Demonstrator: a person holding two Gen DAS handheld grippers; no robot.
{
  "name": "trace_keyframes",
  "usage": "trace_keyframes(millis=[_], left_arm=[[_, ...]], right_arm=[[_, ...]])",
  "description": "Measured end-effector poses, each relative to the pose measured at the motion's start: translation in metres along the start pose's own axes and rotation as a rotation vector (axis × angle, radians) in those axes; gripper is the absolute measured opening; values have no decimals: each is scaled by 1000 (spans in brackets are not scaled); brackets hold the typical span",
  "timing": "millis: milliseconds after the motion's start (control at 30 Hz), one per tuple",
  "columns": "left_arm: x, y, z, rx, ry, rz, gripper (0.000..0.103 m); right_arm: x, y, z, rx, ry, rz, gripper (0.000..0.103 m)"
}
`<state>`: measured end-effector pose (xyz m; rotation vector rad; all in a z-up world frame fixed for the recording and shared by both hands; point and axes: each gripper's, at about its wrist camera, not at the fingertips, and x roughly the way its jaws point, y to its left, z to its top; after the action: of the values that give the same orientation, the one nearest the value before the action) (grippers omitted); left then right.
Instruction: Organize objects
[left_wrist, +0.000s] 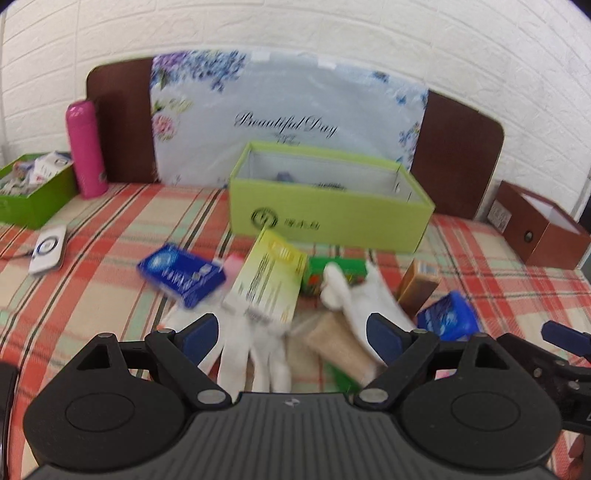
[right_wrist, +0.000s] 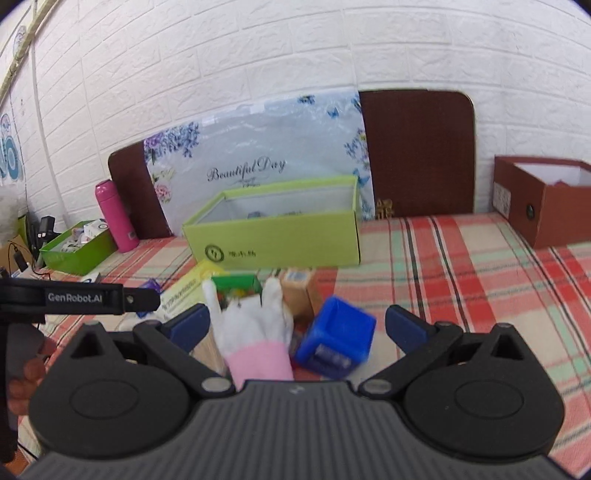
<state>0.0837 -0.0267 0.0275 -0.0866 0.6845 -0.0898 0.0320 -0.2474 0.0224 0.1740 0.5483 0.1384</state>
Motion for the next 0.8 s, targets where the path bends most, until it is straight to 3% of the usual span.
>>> trace_keyframes(millis=[133,300,467,633,800], left_arm=[[2,4,-14,-15,42,17,90],[3,6,-24,-20,67,40,90],[1,7,-28,-33,68,35,90],[-6,8,-34,-18,48,-23,90],[-5,6,-42,24,58,-133,91]], right_arm=[[-3,-1,-24,37,25,-8,103],[-9,-5,-47,106,-30,30,103],[-2,-4,-54,119,57,53,103],[10,5,-67,55,143,10,103],[29,23,-83,-68,217,-38,102]])
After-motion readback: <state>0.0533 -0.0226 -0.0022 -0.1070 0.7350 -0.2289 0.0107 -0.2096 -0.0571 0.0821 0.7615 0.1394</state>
